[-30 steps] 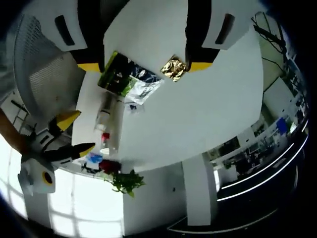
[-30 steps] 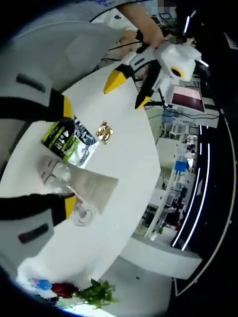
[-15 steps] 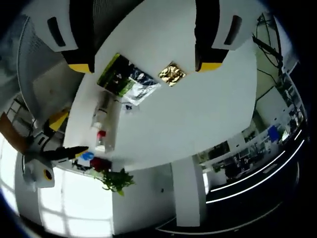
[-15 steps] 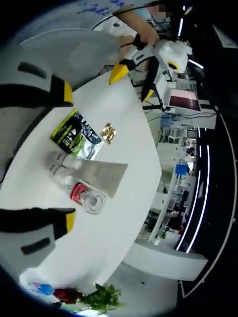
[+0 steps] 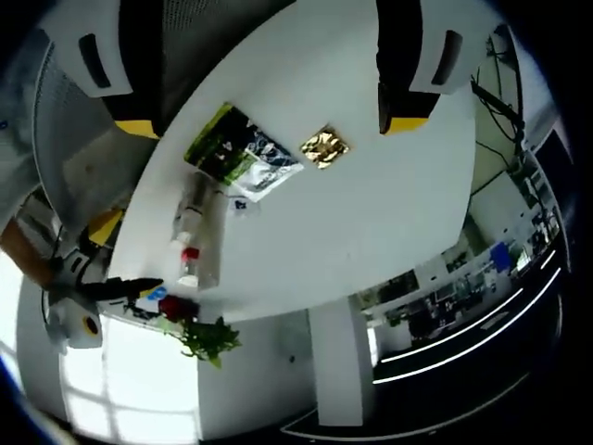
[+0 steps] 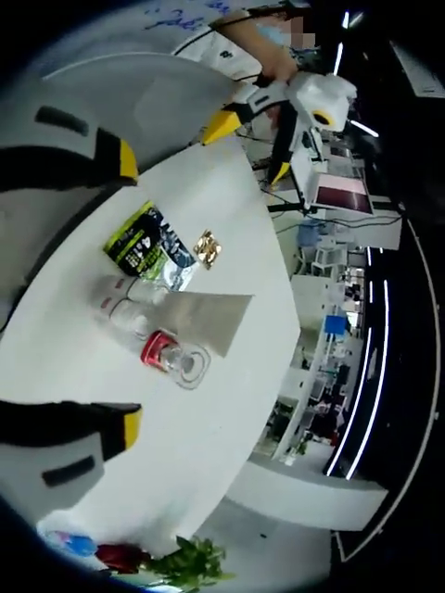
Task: Arrange the skincare products in the storage area until every visible bottle or jar stands upright without overlapping.
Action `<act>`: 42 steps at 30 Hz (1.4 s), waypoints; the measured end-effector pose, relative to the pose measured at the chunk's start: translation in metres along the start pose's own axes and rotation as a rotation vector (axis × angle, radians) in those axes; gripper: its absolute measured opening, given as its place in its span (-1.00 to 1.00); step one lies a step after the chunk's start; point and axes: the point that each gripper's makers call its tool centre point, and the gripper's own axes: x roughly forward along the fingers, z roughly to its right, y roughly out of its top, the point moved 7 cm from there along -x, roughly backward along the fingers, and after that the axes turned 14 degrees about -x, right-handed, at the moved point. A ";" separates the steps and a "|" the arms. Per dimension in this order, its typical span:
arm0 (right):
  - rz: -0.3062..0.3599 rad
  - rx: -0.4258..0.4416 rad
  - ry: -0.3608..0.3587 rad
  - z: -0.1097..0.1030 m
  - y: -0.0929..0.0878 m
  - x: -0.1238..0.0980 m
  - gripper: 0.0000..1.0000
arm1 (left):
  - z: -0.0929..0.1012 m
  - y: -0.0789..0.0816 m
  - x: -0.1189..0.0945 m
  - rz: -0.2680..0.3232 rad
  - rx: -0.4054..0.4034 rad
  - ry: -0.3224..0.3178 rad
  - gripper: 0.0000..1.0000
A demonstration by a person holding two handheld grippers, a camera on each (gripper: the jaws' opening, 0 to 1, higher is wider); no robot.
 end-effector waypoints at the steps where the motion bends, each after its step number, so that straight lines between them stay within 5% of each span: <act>1: 0.010 -0.008 0.003 0.000 0.000 0.000 0.97 | 0.001 -0.001 0.000 -0.005 0.000 0.002 0.93; 19: 0.118 0.048 -0.001 0.007 -0.013 -0.005 0.99 | 0.012 -0.008 0.007 -0.042 0.020 0.032 0.94; 29: 0.159 0.060 -0.038 0.005 -0.021 -0.003 0.99 | -0.003 -0.002 0.017 -0.073 0.085 0.039 0.94; 42: 0.127 0.043 -0.069 -0.004 -0.027 0.005 0.99 | -0.026 -0.004 0.038 -0.147 0.148 0.007 0.94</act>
